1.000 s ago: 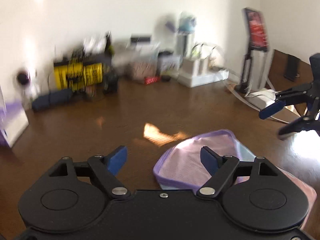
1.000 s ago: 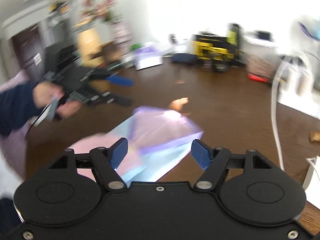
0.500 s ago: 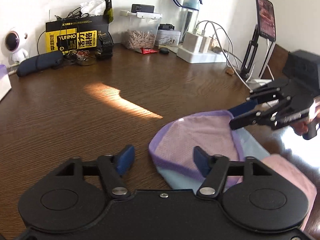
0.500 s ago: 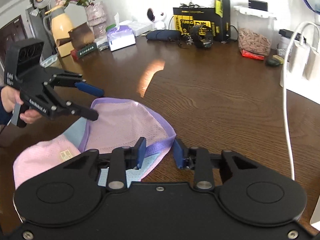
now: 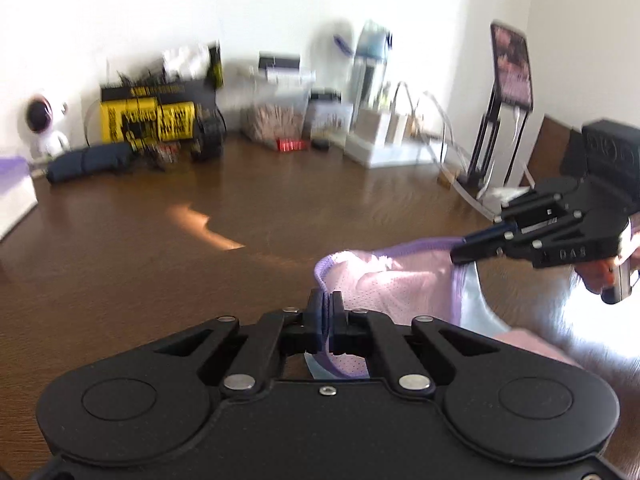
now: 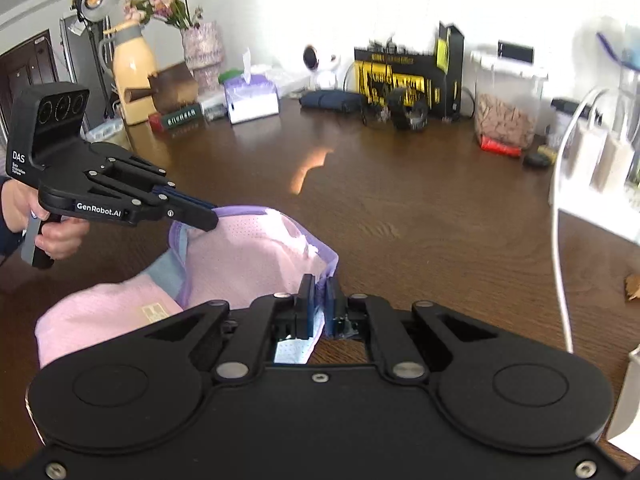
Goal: Fold clothes
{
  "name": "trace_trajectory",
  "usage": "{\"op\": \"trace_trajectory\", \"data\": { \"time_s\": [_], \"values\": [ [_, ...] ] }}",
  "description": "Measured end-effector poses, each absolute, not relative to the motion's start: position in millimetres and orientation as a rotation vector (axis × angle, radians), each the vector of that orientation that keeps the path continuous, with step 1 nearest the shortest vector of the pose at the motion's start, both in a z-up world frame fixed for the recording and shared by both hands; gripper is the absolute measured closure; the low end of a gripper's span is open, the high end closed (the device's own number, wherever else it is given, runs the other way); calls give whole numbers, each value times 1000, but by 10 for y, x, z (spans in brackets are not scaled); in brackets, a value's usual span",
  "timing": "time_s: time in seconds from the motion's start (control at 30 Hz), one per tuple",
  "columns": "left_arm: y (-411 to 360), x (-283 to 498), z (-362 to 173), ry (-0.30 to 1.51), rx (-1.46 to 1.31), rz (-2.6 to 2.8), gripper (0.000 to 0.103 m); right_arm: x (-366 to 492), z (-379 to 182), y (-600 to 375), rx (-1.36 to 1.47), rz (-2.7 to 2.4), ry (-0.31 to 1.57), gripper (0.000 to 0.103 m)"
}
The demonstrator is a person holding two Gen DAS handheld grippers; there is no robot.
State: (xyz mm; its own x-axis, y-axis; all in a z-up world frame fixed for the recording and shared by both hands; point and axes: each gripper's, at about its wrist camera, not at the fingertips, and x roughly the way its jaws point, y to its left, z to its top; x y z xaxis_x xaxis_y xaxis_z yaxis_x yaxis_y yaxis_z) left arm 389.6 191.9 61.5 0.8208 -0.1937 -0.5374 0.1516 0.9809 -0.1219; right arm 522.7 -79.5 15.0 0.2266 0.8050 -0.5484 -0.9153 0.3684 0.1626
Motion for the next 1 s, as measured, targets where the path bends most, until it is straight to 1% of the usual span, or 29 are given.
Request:
{"op": "trace_trajectory", "data": {
  "time_s": [0.07, 0.13, 0.23, 0.37, 0.43, 0.53, 0.63, 0.67, 0.7, 0.73, 0.77, 0.8, 0.83, 0.87, 0.97, 1.0],
  "values": [
    [1854, 3771, 687, 533, -56, -168, 101, 5139, 236, -871, -199, 1215, 563, 96],
    [1713, 3528, 756, 449, -5, -162, 101, 5021, 324, -981, -191, 1237, 493, 96],
    [1492, 3161, 765, 364, 65, -182, 101, 4757, 379, -1243, -214, 1295, 354, 96],
    [1201, 2761, 601, 360, 188, -243, 101, 4376, 299, -1542, -296, 1383, 239, 95],
    [1069, 2586, 518, 367, 248, -269, 100, 4207, 190, -1600, -381, 1428, 234, 95],
    [1004, 2524, 420, 421, 303, -267, 100, 4027, 42, -1623, -496, 1464, 257, 94],
    [1075, 2509, 382, 484, 296, -314, 99, 3947, 13, -1635, -547, 1469, 273, 88],
    [1089, 2492, 373, 488, 308, -332, 98, 3932, 22, -1645, -543, 1479, 281, 81],
    [1102, 2475, 364, 492, 320, -351, 96, 3916, 35, -1656, -541, 1496, 290, 73],
    [1110, 2455, 352, 496, 344, -368, 93, 3897, 51, -1667, -539, 1520, 301, 67],
    [1105, 2430, 334, 499, 391, -382, 80, 3876, 91, -1681, -537, 1551, 309, 65],
    [1101, 2401, 317, 502, 437, -394, 61, 3867, 131, -1693, -532, 1574, 313, 64],
    [1107, 2370, 316, 502, 467, -403, 55, 3870, 168, -1706, -523, 1580, 310, 63],
    [1134, 2344, 336, 502, 470, -419, 51, 3870, 198, -1708, -514, 1573, 300, 63],
    [1191, 2281, 394, 493, 469, -451, 48, 3884, 283, -1682, -469, 1542, 263, 61],
    [1201, 2266, 413, 485, 465, -456, 42, 3869, 290, -1650, -465, 1553, 256, 60]
  ]
}}
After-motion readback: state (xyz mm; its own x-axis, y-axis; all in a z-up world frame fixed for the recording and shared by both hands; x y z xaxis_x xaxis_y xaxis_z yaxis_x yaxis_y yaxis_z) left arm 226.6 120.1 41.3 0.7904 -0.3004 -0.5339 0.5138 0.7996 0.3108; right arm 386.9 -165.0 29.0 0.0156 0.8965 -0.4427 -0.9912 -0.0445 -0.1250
